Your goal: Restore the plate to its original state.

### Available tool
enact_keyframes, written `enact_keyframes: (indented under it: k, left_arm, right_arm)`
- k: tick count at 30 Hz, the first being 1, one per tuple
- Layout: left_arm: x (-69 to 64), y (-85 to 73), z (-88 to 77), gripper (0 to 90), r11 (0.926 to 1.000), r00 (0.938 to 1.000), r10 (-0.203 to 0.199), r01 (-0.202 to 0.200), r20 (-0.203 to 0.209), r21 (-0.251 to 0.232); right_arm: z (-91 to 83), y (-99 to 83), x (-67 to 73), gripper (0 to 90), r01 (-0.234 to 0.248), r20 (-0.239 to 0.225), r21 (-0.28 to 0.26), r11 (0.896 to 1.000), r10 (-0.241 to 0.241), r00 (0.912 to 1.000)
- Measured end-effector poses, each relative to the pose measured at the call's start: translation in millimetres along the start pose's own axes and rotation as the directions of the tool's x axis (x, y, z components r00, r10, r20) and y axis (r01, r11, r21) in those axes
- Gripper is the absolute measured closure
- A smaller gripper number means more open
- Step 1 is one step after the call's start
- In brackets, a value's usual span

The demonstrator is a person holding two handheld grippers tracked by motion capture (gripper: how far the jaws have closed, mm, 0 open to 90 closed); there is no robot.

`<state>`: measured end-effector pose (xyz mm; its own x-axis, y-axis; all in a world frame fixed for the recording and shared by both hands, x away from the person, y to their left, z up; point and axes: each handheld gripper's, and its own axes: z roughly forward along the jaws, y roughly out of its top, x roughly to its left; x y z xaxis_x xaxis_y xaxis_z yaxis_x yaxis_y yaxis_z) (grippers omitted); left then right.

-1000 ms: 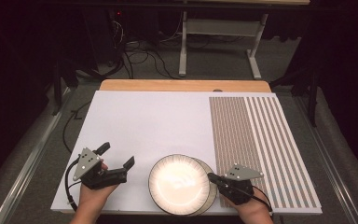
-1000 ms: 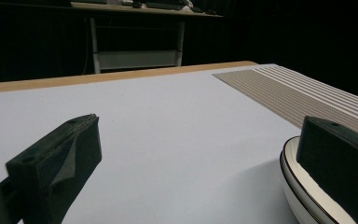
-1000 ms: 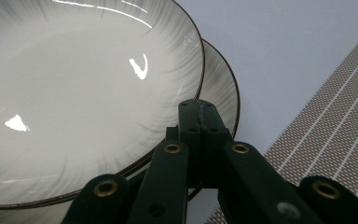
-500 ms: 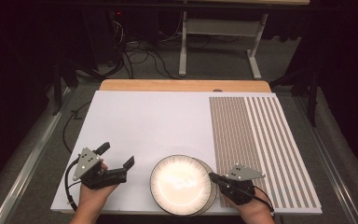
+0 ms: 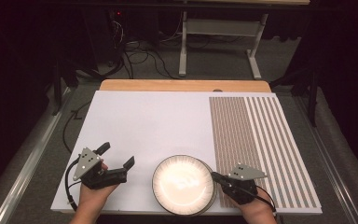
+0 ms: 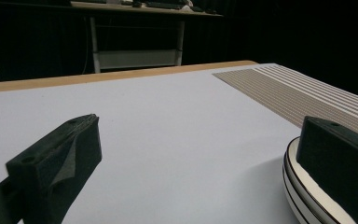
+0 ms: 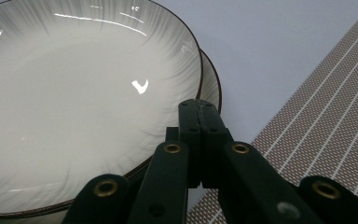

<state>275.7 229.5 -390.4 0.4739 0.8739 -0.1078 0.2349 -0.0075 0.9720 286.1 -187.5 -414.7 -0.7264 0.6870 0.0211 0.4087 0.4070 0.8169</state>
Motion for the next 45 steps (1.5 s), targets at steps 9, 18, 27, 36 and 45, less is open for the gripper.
enact_keyframes:
  k: [9, 18, 27, 36, 45]
  left_arm:
    - [-0.3, 0.2, 1.1, 0.6, 1.0, 1.0, 0.002, -0.002, 0.0, 0.001]
    - [0.1, 0.1, 1.5, 0.6, 1.0, 1.0, 0.001, -0.001, 0.0, 0.005]
    - [0.2, -0.2, 2.1, 0.6, 0.9999, 1.0, 0.004, -0.004, -0.001, 0.012]
    - [-0.1, -1.5, 4.0, 0.6, 0.9993, 0.9999, 0.012, -0.012, 0.004, 0.035]
    - [1.2, -3.0, 7.5, 0.8, 0.9978, 0.9997, 0.01, -0.012, 0.021, 0.065]
  right_arm:
    - [-6.8, -1.4, -8.3, 90.0, -0.027, 0.024, -0.013, 1.0, 0.027, 0.9993]
    - [-9.9, -1.6, -11.3, 90.0, -0.03, 0.025, -0.021, 0.999, 0.031, 0.9992]
    - [-16.3, -2.3, -22.8, 90.0, -0.056, 0.048, -0.046, 0.997, 0.058, 0.9972]
    - [-26.3, -2.5, -35.3, 83.6, -0.09, 0.081, -0.086, 0.992, 0.097, 0.9919]
    - [-42.1, -1.0, -49.3, 54.1, -0.096, 0.149, -0.166, 0.981, 0.121, 0.9814]
